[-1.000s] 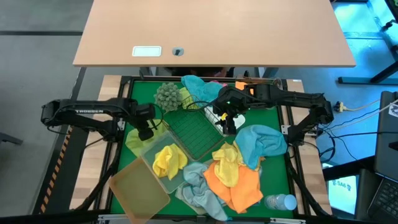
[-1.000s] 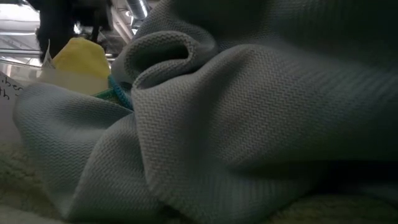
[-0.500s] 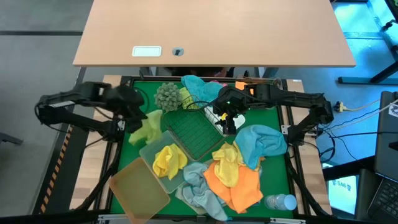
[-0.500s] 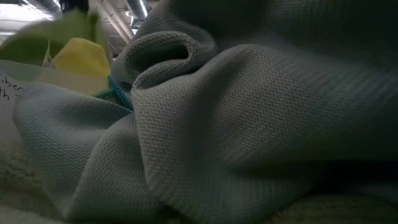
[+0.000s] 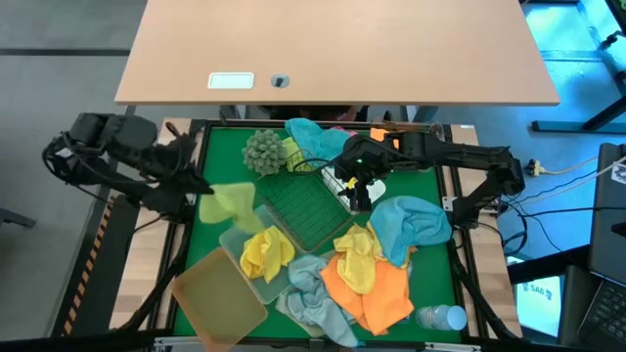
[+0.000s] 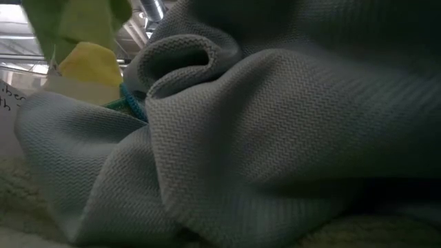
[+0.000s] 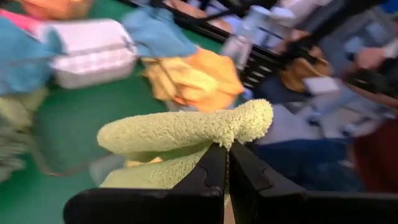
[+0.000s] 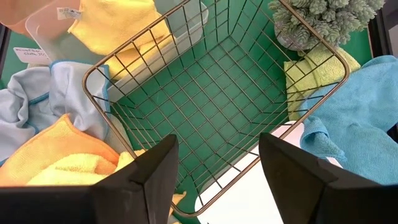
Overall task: Sort microfiber towel by color & place in baskets
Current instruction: Put the green towel into the orange bin
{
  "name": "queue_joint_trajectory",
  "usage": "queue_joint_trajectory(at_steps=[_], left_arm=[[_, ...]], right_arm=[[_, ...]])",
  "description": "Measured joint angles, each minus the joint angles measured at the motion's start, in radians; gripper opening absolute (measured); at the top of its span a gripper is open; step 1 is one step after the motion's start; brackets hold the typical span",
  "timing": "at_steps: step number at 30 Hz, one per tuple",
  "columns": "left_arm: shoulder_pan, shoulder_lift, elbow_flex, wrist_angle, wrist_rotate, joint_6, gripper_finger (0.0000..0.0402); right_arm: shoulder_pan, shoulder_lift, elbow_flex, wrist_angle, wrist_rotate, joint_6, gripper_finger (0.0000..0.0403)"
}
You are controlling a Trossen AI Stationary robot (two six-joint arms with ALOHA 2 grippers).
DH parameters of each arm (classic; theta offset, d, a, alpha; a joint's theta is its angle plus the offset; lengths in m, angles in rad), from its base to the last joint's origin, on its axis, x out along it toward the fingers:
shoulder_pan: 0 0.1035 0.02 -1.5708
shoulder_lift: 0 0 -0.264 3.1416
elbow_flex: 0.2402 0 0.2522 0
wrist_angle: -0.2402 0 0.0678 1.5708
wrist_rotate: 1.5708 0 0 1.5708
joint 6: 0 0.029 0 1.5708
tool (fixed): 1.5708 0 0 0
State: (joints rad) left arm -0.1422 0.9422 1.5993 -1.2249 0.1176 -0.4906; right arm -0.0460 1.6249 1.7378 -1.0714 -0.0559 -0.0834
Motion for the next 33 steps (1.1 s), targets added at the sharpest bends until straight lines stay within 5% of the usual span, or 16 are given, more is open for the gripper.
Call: queue_joint_trajectory(at_steps=[11, 21, 33], left_arm=[[-0.238, 0.093, -0.010, 0.009, 0.117, -0.208, 0.0000], [-0.469, 0.253, -0.010, 0.003, 0.052, -0.259, 0.0000], [-0.685, 0.441, -0.010, 0.003, -0.064, -0.566, 0.0000]], right_arm=[[0.000, 0.000, 0.000, 0.000, 0.000, 0.000, 0.0223], [0.000, 0.000, 0.000, 0.000, 0.000, 0.000, 0.0223], [0.000, 0.000, 0.000, 0.000, 0.000, 0.000, 0.0223]])
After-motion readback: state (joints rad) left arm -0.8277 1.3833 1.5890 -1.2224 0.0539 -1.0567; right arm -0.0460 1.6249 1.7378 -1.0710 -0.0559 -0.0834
